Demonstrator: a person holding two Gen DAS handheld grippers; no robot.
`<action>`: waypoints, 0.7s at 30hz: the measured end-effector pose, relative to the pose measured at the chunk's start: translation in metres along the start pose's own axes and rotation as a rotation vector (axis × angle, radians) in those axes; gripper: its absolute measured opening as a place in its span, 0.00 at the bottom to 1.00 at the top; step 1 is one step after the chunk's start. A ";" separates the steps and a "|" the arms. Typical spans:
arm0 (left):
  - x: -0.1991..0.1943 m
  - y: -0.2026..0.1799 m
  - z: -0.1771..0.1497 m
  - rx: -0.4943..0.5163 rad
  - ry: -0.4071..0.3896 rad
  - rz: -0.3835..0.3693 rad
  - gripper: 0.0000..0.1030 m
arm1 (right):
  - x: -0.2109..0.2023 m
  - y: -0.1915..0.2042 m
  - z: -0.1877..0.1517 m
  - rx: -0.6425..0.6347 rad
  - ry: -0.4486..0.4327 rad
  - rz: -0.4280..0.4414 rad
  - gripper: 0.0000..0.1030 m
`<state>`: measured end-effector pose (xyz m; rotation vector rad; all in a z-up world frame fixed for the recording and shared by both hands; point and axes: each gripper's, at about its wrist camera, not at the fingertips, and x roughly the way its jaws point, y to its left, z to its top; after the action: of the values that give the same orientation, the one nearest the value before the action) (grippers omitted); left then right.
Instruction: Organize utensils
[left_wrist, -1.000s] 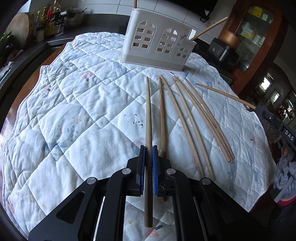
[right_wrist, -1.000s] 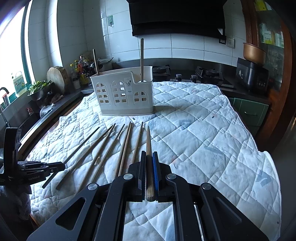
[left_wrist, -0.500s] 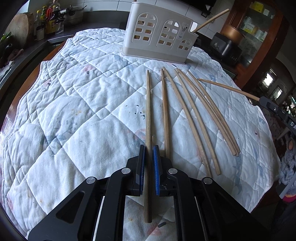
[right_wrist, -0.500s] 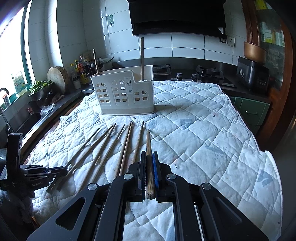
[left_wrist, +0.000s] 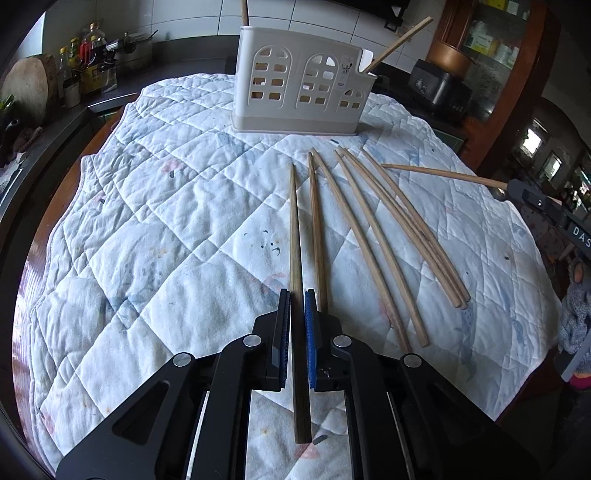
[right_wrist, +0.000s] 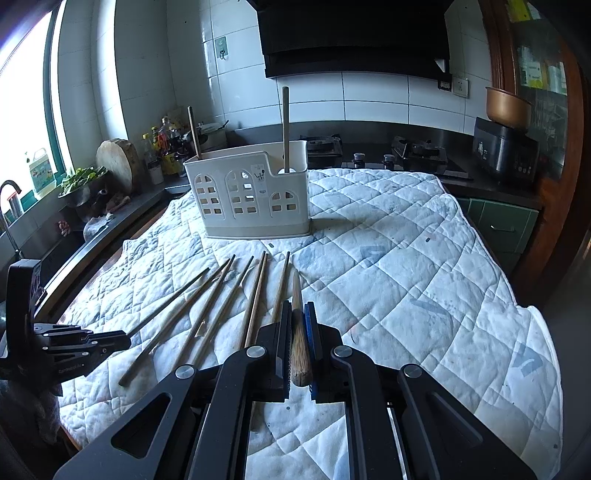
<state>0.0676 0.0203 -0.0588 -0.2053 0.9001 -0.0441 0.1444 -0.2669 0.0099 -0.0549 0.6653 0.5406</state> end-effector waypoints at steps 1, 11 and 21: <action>-0.003 0.000 0.002 -0.001 -0.013 0.000 0.07 | 0.000 0.000 0.001 0.001 -0.002 0.001 0.07; -0.029 0.000 0.025 -0.010 -0.137 -0.038 0.05 | -0.004 0.006 0.010 0.003 -0.030 0.016 0.07; -0.023 -0.003 0.019 0.025 -0.114 -0.032 0.08 | -0.008 0.011 0.018 -0.006 -0.051 0.030 0.07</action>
<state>0.0677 0.0231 -0.0288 -0.1972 0.7819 -0.0724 0.1437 -0.2576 0.0305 -0.0369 0.6156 0.5707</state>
